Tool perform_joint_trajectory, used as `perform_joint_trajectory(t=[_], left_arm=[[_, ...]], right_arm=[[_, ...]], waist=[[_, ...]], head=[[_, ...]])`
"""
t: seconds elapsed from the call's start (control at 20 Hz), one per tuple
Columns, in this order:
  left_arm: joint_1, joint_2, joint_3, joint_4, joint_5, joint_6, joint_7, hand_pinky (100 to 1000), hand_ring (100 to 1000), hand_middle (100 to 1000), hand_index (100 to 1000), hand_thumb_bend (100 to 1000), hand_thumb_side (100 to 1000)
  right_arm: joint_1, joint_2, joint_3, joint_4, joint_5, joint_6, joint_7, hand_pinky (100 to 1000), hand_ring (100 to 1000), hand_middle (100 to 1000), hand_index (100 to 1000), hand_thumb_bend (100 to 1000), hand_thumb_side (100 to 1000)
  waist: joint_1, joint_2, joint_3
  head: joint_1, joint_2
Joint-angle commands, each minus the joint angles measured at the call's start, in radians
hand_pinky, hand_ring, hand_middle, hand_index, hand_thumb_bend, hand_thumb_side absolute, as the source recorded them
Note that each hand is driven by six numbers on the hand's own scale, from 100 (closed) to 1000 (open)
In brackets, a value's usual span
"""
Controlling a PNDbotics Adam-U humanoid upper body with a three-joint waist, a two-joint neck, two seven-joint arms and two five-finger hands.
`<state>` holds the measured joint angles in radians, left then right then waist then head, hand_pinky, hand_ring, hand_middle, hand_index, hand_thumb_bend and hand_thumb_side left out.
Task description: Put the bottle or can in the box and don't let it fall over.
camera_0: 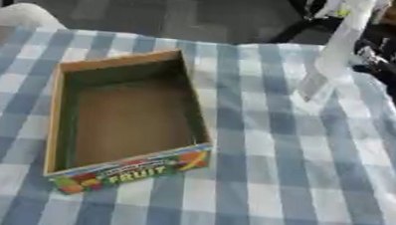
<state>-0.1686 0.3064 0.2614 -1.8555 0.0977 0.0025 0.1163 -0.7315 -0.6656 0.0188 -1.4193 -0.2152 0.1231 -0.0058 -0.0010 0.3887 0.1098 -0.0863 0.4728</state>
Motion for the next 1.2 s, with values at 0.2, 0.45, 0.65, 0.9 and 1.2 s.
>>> perform_joint_trajectory(t=[0.2, 0.45, 0.65, 0.9, 1.2], left_arm=[[-0.009, 0.011, -0.001, -0.018, 0.006, -0.001, -0.005, 972, 483, 571, 768, 710, 417], [-0.012, 0.011, -0.002, -0.019, 0.007, -0.001, -0.007, 973, 483, 571, 769, 708, 418], [-0.013, 0.012, -0.002, -0.02, 0.007, -0.001, -0.009, 973, 483, 572, 769, 707, 418], [-0.013, 0.011, -0.002, -0.02, 0.007, -0.001, -0.01, 973, 483, 572, 769, 707, 418], [-0.014, 0.01, -0.002, -0.021, 0.008, 0.0, -0.014, 975, 483, 572, 769, 703, 419]], right_arm=[[-0.025, -0.041, -0.012, -0.001, -0.016, -0.014, 0.015, 849, 1000, 1000, 925, 100, 606], [-0.03, -0.045, -0.013, 0.003, -0.013, -0.018, 0.021, 852, 1000, 1000, 931, 100, 622], [-0.034, -0.047, -0.014, 0.003, -0.009, -0.024, 0.025, 853, 1000, 1000, 932, 100, 625], [-0.036, -0.047, -0.014, 0.003, -0.006, -0.024, 0.026, 853, 1000, 1000, 932, 100, 625], [-0.047, -0.049, -0.012, 0.006, 0.014, -0.015, 0.022, 853, 1000, 1000, 923, 100, 598]], waist=[[-0.001, -0.013, 0.006], [-0.005, -0.011, 0.009], [-0.007, -0.009, 0.011], [-0.008, -0.009, 0.011], [-0.013, -0.005, 0.018]], head=[[-0.004, -0.014], [-0.003, -0.019], [-0.002, -0.023], [-0.002, -0.024], [-0.005, -0.031]])
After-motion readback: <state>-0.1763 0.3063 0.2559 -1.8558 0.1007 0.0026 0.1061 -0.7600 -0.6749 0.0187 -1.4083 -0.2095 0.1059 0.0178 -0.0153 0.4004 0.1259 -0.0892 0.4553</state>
